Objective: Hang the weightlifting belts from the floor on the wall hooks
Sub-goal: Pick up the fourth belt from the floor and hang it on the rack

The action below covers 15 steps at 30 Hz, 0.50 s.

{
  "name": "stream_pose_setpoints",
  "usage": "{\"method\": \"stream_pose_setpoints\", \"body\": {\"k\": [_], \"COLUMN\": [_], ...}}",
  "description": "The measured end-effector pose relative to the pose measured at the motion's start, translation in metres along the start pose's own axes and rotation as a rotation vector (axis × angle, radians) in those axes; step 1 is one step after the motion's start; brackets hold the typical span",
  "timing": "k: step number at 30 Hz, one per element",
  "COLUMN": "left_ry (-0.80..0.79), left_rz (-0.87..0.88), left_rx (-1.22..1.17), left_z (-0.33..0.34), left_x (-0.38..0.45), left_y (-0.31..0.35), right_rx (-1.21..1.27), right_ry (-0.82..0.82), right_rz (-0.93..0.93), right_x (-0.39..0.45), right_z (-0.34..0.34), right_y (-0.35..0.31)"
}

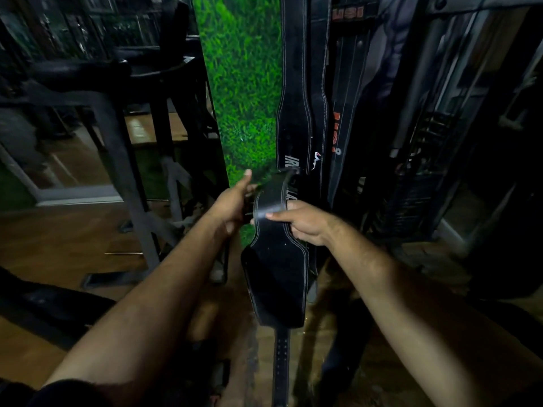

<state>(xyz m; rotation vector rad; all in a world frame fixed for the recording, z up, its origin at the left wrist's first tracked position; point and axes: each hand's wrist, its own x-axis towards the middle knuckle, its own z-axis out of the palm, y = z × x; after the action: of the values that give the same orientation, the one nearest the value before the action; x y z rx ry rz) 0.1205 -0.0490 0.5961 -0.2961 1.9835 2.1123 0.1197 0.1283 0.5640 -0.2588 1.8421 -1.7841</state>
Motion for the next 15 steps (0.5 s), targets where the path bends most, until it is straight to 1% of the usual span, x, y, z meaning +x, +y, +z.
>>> {"method": "stream_pose_setpoints", "body": {"k": [4, 7, 9, 11, 13, 15], "left_ry": [0.011, 0.038, 0.007, 0.002, 0.014, 0.014], "left_rz": [0.017, 0.097, 0.2, 0.299, 0.376, 0.447], "left_rx": [-0.154, -0.199, -0.152, -0.079, -0.035, -0.006], "left_z": [0.004, 0.001, 0.0, -0.003, -0.006, -0.01], "left_x": [0.022, 0.042, 0.047, 0.051, 0.057, 0.066], "left_y": [0.023, 0.026, 0.024, 0.018, 0.013, 0.01], "right_rx": [-0.131, -0.185, -0.109, -0.022, -0.012, 0.014], "right_ry": [-0.083, -0.047, 0.047, 0.183, 0.298, 0.42], "right_rz": [0.096, 0.128, 0.098, 0.077, 0.058, -0.046], "right_x": [0.005, 0.017, 0.031, 0.041, 0.055, 0.067], "right_z": [-0.003, -0.006, -0.012, -0.013, -0.015, -0.014], "right_y": [-0.013, -0.02, -0.025, -0.036, -0.043, -0.049]}}
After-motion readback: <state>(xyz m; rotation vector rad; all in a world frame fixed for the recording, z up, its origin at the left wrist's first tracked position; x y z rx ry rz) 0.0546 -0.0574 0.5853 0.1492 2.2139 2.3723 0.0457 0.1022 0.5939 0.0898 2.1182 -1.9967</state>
